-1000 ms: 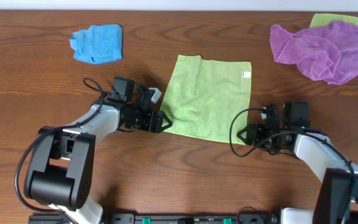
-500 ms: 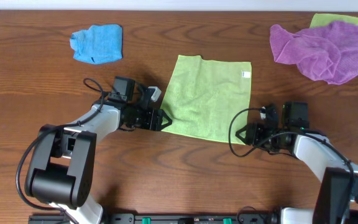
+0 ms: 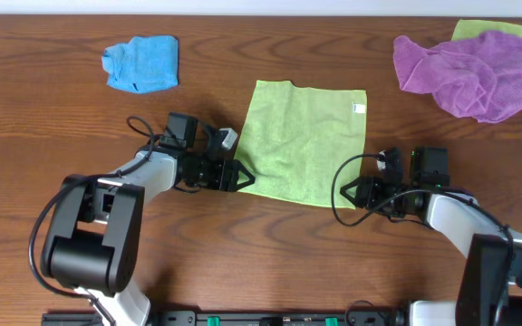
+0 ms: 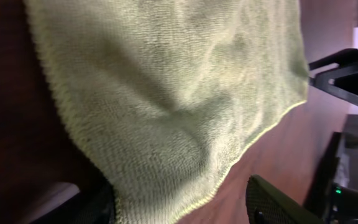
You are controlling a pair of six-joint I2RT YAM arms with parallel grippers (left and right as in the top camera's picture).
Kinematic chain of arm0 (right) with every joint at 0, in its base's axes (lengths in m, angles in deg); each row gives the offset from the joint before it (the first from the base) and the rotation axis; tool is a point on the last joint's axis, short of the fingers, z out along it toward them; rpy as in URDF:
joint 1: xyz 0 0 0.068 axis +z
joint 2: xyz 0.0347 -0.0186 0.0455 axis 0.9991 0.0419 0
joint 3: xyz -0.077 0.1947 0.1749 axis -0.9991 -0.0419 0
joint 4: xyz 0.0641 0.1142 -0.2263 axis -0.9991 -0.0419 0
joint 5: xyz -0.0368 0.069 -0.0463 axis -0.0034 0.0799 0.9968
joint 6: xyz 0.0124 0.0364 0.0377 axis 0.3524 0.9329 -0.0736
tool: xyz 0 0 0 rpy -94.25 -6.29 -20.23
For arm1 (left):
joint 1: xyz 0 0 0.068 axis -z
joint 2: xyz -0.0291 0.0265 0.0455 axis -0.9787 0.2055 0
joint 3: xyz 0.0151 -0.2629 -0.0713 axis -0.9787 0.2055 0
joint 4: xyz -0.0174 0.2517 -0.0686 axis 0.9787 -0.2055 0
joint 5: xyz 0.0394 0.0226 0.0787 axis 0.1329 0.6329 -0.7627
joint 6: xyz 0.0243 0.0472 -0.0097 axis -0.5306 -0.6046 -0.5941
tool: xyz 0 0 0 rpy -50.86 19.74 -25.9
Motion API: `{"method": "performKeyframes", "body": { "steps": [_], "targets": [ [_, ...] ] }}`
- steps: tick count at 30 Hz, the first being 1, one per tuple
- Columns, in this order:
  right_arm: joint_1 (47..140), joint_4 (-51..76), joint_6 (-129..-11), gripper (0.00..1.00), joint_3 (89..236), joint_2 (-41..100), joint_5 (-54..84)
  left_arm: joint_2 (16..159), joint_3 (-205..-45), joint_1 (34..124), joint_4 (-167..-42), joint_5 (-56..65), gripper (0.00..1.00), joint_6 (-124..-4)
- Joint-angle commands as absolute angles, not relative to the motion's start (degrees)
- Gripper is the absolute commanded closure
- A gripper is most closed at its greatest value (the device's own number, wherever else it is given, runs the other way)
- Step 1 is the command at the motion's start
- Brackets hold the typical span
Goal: Fold the cloth
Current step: 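Grasp the near corners of the green cloth with both grippers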
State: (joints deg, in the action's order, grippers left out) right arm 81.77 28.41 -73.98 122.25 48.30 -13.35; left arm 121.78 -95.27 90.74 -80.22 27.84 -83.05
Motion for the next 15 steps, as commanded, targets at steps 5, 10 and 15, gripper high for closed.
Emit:
{"method": "performKeyframes", "body": {
  "steps": [5,10,15],
  "targets": [
    [81.6,25.8,-75.1,0.5,119.3,51.6,-4.1,124.6,-94.9,90.9,-79.2,29.9,0.37,-81.9],
    [81.6,26.0,-75.0,0.72,119.2,51.6,-4.0,124.6,-94.9,90.9,-78.6,30.4,0.44,-81.0],
    [81.6,26.9,-74.8,0.99,119.2,51.6,-4.0,124.6,-94.9,90.9,-78.0,30.4,0.84,-79.4]
  ]
}}
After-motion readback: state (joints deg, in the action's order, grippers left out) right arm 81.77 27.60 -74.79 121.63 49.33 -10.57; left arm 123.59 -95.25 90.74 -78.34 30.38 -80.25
